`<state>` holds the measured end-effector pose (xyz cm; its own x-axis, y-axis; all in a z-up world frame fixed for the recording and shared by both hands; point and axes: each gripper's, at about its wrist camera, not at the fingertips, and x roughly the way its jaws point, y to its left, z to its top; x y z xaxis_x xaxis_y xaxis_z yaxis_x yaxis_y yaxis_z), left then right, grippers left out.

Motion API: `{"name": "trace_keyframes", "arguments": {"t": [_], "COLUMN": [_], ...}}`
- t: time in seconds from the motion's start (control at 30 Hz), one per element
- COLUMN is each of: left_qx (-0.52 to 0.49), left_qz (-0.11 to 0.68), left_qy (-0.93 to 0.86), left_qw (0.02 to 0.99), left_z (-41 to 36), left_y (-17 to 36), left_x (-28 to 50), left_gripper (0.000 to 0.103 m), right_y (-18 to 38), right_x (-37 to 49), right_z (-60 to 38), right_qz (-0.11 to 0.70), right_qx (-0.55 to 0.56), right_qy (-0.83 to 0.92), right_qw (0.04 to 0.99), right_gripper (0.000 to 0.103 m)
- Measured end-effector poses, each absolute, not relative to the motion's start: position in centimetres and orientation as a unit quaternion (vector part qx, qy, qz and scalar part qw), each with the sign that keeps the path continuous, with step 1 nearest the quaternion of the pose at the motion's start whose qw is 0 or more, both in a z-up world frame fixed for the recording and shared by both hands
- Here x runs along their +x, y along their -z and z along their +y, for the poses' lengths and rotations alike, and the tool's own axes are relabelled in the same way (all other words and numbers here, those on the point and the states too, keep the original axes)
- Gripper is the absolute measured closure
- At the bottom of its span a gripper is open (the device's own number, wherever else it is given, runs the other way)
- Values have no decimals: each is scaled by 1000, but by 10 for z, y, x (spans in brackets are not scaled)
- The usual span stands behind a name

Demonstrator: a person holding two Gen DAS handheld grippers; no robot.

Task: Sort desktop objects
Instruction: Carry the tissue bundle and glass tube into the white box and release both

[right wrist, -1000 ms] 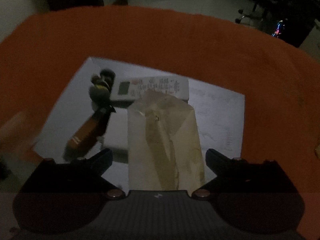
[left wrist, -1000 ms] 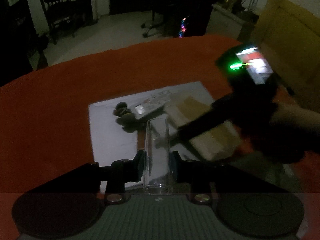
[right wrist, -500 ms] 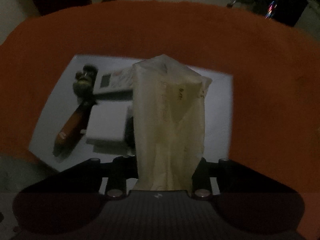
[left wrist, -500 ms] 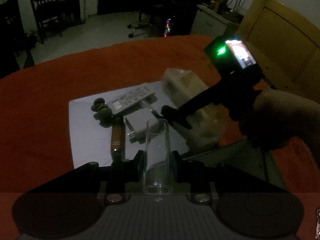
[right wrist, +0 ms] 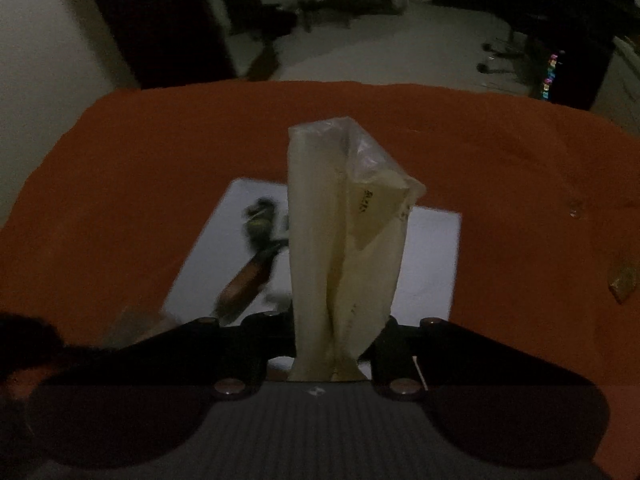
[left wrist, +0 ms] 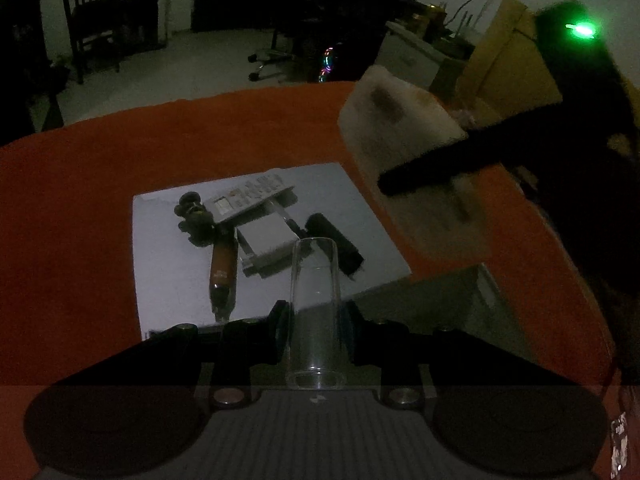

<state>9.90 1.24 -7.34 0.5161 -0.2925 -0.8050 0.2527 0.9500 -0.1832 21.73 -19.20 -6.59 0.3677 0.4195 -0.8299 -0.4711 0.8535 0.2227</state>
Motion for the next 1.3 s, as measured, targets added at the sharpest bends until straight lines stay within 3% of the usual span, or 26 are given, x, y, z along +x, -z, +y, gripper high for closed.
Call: {"name": "trace_keyframes", "arguments": {"t": [0.2, 0.4, 0.8, 1.1, 1.2, 1.27, 1.3], "left_qx": [-8, 2, 23, 26, 28, 31, 31], "left_qz": [470, 485, 552, 578, 584, 589, 591], "left_qy": [162, 150, 124, 123, 119, 116, 114], "left_qw": [867, 862, 824, 806, 803, 799, 798], "left_z": [7, 1, -21, -31, -34, -34, -34], "left_y": [69, 95, 164, 186, 190, 192, 193], "left_x": [70, 40, 26, 23, 25, 25, 24], "left_gripper": [79, 79, 79, 79, 79, 79, 78], "right_y": [65, 108, 211, 227, 228, 228, 228], "right_x": [142, 91, 78, 77, 78, 79, 79], "right_z": [-192, -201, -204, -198, -197, -196, -196], "right_qz": [497, 543, 646, 665, 668, 670, 671], "right_qx": [-15, 48, 24, 32, 33, 34, 34], "right_qy": [-312, -317, -231, -218, -216, -214, -213], "right_qw": [810, 776, 727, 713, 711, 710, 709], "right_gripper": [88, 87, 87, 86, 79, 61, 61]}}
